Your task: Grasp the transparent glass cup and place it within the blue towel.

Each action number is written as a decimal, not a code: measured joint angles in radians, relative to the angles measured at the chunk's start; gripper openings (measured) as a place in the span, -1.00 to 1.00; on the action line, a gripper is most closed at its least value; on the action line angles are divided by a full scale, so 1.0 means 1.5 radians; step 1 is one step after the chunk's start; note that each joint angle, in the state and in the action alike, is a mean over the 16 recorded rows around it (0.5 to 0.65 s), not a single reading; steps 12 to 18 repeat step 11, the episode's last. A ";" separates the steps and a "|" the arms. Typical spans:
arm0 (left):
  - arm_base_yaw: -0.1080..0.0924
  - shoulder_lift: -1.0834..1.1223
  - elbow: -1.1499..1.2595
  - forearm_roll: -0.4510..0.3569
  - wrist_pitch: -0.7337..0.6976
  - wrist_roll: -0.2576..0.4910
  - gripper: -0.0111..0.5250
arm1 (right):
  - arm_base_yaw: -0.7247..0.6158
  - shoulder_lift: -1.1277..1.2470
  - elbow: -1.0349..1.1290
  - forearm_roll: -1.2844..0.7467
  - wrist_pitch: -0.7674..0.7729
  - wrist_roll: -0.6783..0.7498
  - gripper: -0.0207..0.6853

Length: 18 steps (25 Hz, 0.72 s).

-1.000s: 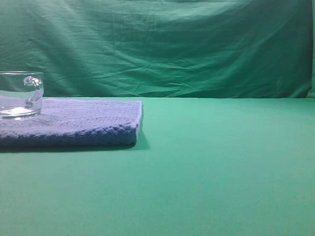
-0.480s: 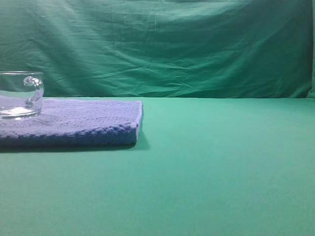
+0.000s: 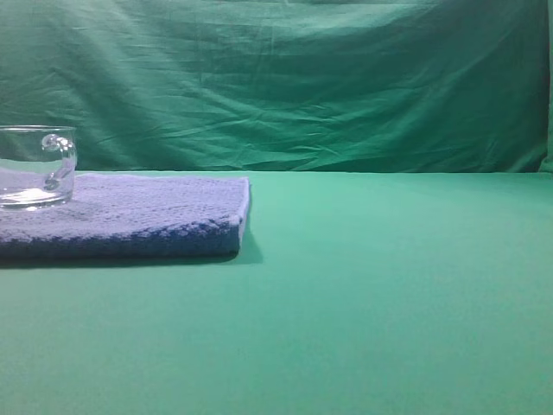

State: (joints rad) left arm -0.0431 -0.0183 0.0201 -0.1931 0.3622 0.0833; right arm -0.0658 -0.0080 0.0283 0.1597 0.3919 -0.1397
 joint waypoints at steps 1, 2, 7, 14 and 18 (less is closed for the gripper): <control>0.000 0.000 0.000 0.000 0.000 0.000 -0.96 | 0.000 0.000 0.000 0.000 0.000 0.000 -0.94; 0.000 0.000 0.000 0.000 0.000 0.000 -0.96 | 0.000 0.000 0.000 0.000 0.000 0.000 -0.94; 0.000 0.000 0.000 0.000 0.000 0.000 -0.96 | 0.000 0.000 0.000 0.000 0.000 0.000 -0.94; 0.000 0.000 0.000 0.000 0.000 0.000 -0.96 | 0.000 0.000 0.000 0.000 0.000 0.000 -0.94; 0.000 0.000 0.000 0.000 0.000 0.000 -0.96 | 0.000 0.000 0.000 0.000 0.000 0.000 -0.94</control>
